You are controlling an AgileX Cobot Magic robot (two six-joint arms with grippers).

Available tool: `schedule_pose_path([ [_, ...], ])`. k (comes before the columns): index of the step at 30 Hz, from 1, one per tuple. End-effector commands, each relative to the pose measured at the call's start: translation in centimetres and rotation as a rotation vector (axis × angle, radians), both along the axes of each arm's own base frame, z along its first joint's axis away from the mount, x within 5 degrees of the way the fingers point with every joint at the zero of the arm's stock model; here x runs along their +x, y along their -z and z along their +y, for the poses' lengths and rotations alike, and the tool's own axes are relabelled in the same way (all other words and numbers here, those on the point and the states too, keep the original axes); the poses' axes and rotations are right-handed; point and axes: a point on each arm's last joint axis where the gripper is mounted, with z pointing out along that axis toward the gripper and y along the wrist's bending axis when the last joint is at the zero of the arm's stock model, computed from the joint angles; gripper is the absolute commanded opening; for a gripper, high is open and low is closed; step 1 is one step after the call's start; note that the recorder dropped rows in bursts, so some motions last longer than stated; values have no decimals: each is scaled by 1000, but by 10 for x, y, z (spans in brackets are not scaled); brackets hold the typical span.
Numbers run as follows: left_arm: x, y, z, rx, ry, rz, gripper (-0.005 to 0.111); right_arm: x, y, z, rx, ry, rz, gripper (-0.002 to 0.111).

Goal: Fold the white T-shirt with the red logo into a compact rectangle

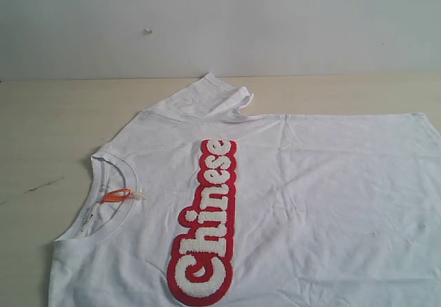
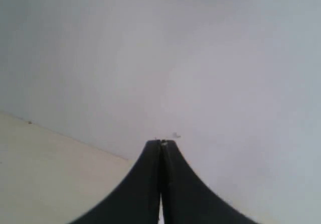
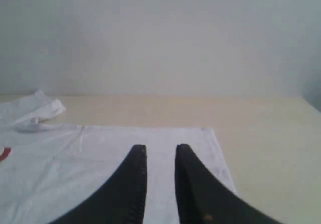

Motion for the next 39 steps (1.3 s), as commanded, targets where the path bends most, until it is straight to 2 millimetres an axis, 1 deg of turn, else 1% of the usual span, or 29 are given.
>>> schedule_pose_path([
  [1, -2, -8, 1, -245, 43, -91, 0, -1, -19, 0, -45, 0, -218, 22],
  [4, -3, -12, 1, -278, 53, -138, 0, -3, -31, 1, -39, -4, -358, 22],
  [5, -4, -14, 1, -290, 57, -160, 0, -5, -37, 1, -16, -6, -433, 22],
  [6, -4, -15, 1, -314, 64, -166, 0, -6, -39, 1, 1, -9, -462, 22],
  [7, -4, -15, 1, -380, 81, -167, 0, -8, -44, 1, 57, -22, -525, 22],
  [9, -4, -15, 1, -456, 108, -163, 0, -10, -48, 1, 136, -40, -585, 22],
  [10, -4, -14, -2, -387, 126, -140, 0, -10, -49, 1, 195, -52, -603, 22],
  [11, -5, -20, -4, -334, 142, -141, 0, -10, -49, 1, 224, -58, -607, 22],
  [12, -9, -32, -8, -264, 185, -170, 0, -11, -50, 1, 296, -72, -629, 22],
  [13, -12, -41, -10, -239, 209, -188, 0, -11, -50, 1, 340, -80, -645, 22],
  [14, -17, -57, -12, -213, 247, -223, 0, -11, -51, 1, 416, -98, -662, 22],
  [15, -17, -65, -13, -209, 262, -222, 0, -11, -51, 1, 450, -105, -666, 21],
  [16, -15, -78, -16, -181, 288, -211, 0, -12, -54, 1, 504, -116, -660, 20],
  [17, -13, -85, -18, -159, 302, -200, 0, -13, -59, 1, 513, -120, -660, 19],
  [18, -6, -97, -22, -101, 329, -165, 0, -16, -73, 2, 514, -118, -648, 15],
  [19, 4, -106, -28, -74, 378, -112, 0, -20, -87, 3, 472, -105, -623, 9],
  [20, 10, -110, -32, -55, 408, -83, 0, -23, -95, 4, 430, -95, -608, 6],
  [21, 20, -117, -42, -8, 487, -23, 0, -30, -112, 5, 350, -78, -586, 0],
  [24, 41, -119, -59, 95, 619, 145, 0, -32, -130, 5, 322, -58, -510, 0],
  [26, 55, -118, -71, 103, 745, 233, 0, -28, -140, 5, 331, -49, -458, 0],
  [29, 73, -119, -87, 100, 909, 329, 0, -20, -152, 4, 339, -33, -377, 0],
  [32, 96, -120, -98, 86, 1019, 408, 0, -6, -161, 2, 274, -24, -256, 0],
  [36, 126, -125, -108, 75, 1086, 454, 0, 15, -169, 3, 180, -60, -89, 0],
  [39, 148, -132, -113, 95, 1099, 445, 0, 34, -174, 6, 76, -112, 54, 0],
])
